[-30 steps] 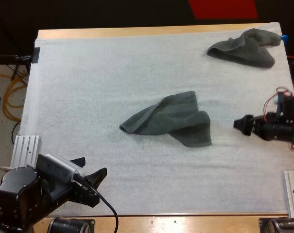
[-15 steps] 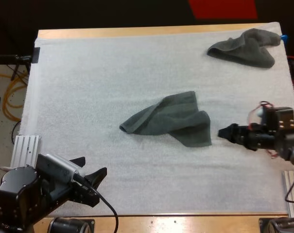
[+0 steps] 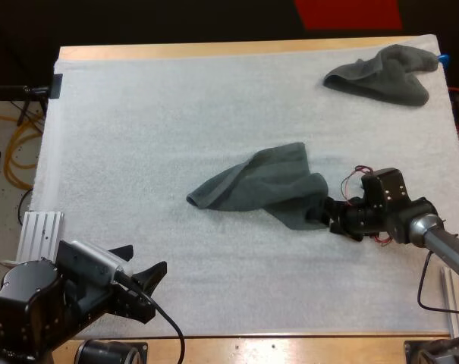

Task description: Pick towel from pile fold and stack

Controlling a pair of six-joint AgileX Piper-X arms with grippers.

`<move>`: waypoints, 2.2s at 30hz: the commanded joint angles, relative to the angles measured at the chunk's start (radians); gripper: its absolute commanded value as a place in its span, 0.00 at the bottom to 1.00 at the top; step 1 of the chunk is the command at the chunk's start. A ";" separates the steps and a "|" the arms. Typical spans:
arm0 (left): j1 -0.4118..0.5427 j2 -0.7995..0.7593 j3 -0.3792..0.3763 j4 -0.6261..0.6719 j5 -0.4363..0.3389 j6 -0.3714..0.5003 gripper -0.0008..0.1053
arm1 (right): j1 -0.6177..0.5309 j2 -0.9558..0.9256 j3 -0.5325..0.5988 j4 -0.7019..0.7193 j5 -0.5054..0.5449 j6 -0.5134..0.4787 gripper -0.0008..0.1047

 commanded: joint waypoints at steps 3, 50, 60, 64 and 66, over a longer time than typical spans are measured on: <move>-0.004 -0.003 -0.007 -0.006 -0.003 -0.006 0.59 | 0.000 0.030 0.001 -0.034 0.004 0.040 0.67; -0.004 -0.003 -0.007 -0.036 -0.003 0.011 0.59 | 0.292 -0.537 0.001 0.831 0.171 -0.213 0.18; -0.004 -0.003 -0.007 -0.035 -0.003 0.011 0.59 | 0.292 -0.656 0.001 0.832 0.226 -0.246 0.77; -0.004 -0.003 -0.007 -0.035 -0.003 0.011 0.59 | 0.292 -0.657 0.001 0.696 0.326 -0.276 0.77; -0.004 -0.003 -0.007 -0.035 -0.003 0.011 0.59 | 0.292 -0.622 0.001 0.602 0.326 -0.289 0.77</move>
